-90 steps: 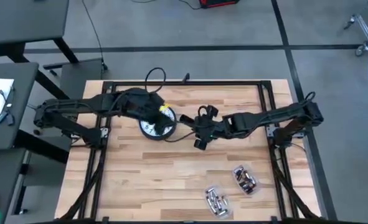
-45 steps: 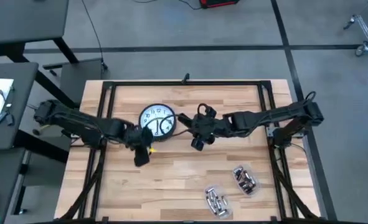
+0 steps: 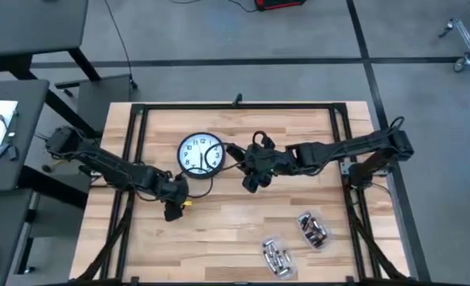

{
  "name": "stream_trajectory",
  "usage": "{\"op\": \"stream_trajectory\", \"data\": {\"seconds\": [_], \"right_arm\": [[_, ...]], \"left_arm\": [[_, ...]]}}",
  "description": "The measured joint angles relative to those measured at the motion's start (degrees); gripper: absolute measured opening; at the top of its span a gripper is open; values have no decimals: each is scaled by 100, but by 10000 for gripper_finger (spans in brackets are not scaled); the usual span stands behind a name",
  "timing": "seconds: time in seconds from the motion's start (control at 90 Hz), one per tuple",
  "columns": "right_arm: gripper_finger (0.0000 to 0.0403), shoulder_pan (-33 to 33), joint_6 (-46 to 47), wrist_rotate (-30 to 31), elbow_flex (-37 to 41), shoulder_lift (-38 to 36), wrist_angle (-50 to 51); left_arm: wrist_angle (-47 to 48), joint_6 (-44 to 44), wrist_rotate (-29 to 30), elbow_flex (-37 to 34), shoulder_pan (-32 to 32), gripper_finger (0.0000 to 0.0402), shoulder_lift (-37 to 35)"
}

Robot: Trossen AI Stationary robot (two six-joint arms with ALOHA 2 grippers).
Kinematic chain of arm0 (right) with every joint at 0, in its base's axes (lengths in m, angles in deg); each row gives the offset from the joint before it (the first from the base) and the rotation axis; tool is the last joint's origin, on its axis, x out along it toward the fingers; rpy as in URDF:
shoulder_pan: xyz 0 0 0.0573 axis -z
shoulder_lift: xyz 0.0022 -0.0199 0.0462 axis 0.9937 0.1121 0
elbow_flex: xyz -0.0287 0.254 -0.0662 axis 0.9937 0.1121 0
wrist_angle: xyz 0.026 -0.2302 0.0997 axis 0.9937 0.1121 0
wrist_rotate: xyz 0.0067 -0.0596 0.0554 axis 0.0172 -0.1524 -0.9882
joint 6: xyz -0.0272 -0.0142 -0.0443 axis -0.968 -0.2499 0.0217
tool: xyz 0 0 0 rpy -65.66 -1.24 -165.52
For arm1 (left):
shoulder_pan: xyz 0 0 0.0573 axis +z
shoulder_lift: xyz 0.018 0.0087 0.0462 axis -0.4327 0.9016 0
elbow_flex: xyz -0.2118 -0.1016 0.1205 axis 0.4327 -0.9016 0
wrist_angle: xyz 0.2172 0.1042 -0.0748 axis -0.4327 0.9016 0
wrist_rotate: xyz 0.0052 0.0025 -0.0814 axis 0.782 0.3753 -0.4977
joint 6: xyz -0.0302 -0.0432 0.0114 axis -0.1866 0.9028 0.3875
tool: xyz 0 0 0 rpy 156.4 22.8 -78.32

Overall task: Insert battery
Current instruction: Open the black flashlight battery compartment

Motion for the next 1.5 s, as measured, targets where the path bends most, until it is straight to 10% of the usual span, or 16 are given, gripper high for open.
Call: {"op": "stream_trajectory", "data": {"seconds": [0.567,0.789,1.144,1.5], "right_arm": [[139,-74,293,-33,238,13,-424],[139,-93,290,-33,238,13,-421],[139,-107,168,-31,246,13,-490],[139,-280,185,-22,1706,11,-3199]], "left_arm": [[-128,-69,-162,14,-83,133,550],[-111,12,-399,38,-77,208,554],[1208,-279,-541,1215,-85,219,443],[2291,-109,487,2210,-84,220,-1000]]}}
